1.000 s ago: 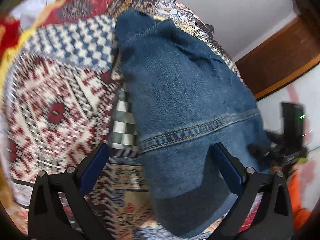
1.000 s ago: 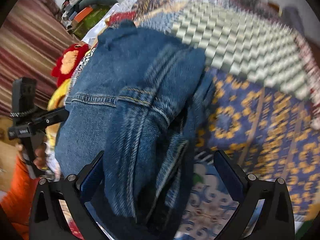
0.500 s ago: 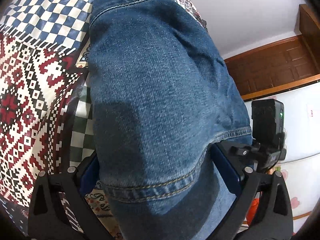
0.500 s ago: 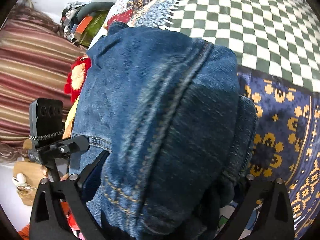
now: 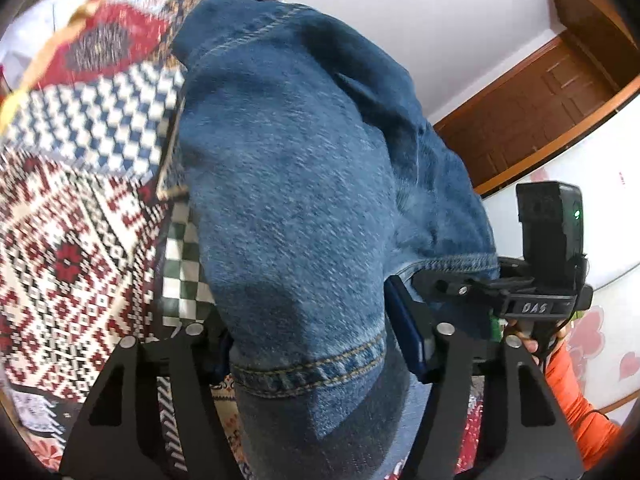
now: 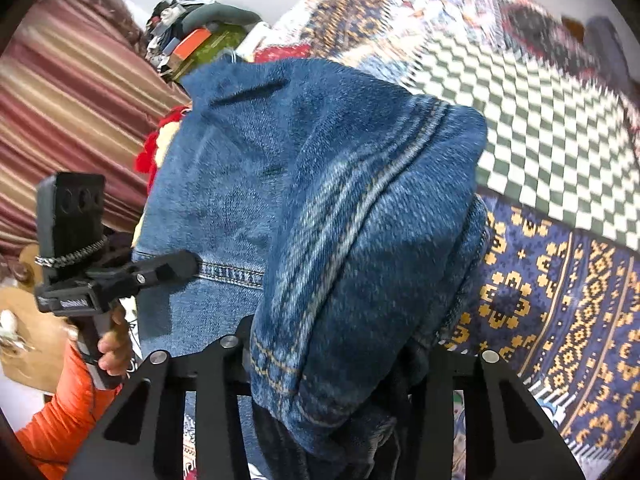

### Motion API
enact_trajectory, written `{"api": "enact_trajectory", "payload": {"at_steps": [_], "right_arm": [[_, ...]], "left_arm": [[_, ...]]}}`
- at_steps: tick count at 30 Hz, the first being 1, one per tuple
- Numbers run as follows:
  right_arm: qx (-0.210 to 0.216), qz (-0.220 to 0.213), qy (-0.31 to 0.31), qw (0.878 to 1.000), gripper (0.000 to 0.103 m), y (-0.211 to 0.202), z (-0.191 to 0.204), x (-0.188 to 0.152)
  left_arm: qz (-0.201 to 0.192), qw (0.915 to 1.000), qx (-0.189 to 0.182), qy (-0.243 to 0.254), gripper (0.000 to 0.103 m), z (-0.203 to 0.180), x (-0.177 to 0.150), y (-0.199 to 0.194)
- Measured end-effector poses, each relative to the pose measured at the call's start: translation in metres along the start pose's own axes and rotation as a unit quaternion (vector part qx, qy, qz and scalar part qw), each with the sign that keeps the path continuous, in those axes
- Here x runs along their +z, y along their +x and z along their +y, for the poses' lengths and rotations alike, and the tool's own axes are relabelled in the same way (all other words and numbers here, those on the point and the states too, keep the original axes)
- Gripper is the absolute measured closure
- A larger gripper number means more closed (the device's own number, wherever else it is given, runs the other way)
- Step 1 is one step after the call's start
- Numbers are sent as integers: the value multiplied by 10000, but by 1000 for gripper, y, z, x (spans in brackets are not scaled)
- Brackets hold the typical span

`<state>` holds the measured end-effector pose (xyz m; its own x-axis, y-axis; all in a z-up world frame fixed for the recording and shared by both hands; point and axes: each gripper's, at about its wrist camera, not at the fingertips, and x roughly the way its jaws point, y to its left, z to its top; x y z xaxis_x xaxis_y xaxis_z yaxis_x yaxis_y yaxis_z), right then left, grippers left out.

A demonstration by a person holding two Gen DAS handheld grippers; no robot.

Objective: Fold large clothes

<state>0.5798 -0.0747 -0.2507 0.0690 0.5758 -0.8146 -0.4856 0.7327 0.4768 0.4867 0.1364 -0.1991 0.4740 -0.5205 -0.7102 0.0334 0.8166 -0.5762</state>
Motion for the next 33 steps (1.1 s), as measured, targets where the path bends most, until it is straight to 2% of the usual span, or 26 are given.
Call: {"api": "enact_trajectory", "payload": {"at_steps": [6,10,14,17,21,29,33], "right_arm": [[104,-422,-242,9988,64,-32,55,9],[130,-647,-449,9968,64,-43,93,16],[208,-718,-489,9960,64,-37,127,21],[254,-627,-498,9965,64,-19,148,20],[332,-262,-437,9981,64,22,166,20],[378,674,-125,9969,64,121,164,21],[315,951,-140,9949,64,152,162,27]], "left_arm": [[-573,9982,1,161,41,-9,7,-64],[-902,9957,58,205,41,12,4,-117],[-1074,9939,192,160,41,23,-1,-145],[-1087,9936,299,-13,41,46,-7,-157],[-939,9942,410,-329,41,85,-22,-160],[-435,9924,501,-1034,41,171,-53,-119],[-187,9887,456,-1417,41,208,-66,-96]]}}
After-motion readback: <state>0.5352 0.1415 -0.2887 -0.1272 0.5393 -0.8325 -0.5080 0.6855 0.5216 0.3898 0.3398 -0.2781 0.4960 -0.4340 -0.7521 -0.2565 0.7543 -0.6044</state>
